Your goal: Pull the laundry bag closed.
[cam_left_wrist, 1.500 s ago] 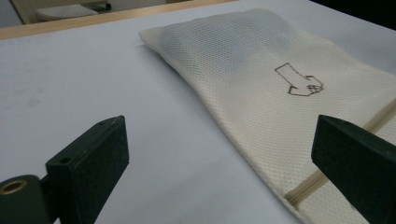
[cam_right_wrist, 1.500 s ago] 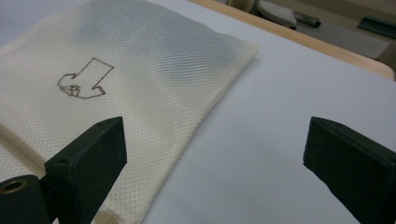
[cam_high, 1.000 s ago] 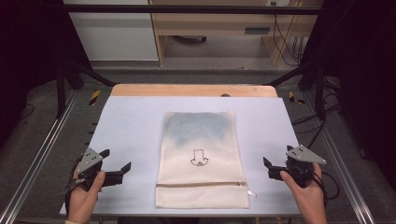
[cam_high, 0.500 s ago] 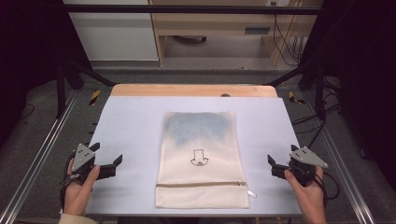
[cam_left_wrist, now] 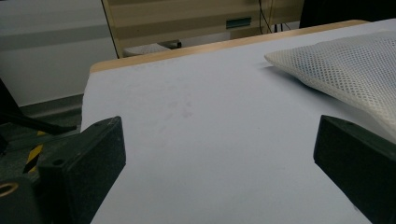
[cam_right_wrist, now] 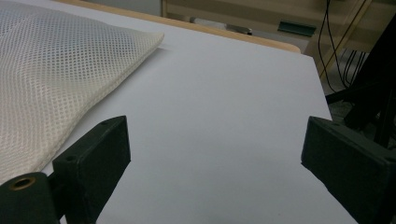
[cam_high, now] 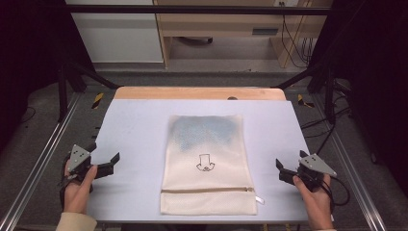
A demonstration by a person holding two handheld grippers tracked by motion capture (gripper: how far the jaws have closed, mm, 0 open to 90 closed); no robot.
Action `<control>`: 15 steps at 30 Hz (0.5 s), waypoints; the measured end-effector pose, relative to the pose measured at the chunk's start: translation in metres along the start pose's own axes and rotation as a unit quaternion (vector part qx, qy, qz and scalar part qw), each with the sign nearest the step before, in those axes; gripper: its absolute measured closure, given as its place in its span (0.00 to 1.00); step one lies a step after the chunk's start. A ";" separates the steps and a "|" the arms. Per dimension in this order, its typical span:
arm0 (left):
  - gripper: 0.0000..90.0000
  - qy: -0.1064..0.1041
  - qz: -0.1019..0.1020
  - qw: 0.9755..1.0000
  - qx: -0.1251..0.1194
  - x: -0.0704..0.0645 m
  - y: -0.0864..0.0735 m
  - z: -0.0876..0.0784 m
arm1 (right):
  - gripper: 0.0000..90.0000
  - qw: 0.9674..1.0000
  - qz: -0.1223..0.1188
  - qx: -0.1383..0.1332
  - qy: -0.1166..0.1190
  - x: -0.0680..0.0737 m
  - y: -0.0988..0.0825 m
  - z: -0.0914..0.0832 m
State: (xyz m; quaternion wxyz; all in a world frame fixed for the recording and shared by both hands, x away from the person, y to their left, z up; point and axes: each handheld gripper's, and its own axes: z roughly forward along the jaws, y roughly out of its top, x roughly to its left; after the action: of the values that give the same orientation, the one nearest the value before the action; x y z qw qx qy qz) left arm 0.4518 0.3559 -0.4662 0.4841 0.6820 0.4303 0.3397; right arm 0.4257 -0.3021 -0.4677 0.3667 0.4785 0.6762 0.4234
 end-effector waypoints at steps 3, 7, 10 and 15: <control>0.02 -0.007 0.005 1.000 0.006 -0.002 -0.004 0.004 | 0.09 1.000 0.001 0.003 0.001 -0.001 -0.004 0.002; 0.02 -0.016 0.012 1.000 0.018 -0.005 -0.008 0.009 | 0.09 1.000 0.002 0.008 -0.003 -0.002 -0.007 0.003; 0.02 -0.017 0.018 0.999 0.025 -0.006 -0.009 0.011 | 0.09 1.000 0.002 0.014 -0.003 -0.002 -0.011 0.004; 0.02 -0.019 0.015 0.999 0.024 -0.006 -0.009 0.011 | 0.09 1.000 -0.004 0.023 -0.003 -0.001 -0.014 0.006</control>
State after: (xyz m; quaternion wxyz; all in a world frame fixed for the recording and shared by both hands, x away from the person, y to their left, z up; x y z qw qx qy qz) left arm 0.4568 0.3483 -0.4787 0.4702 0.7061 0.4188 0.3239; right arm 0.4270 -0.3045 -0.4828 0.3594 0.4853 0.6867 0.4046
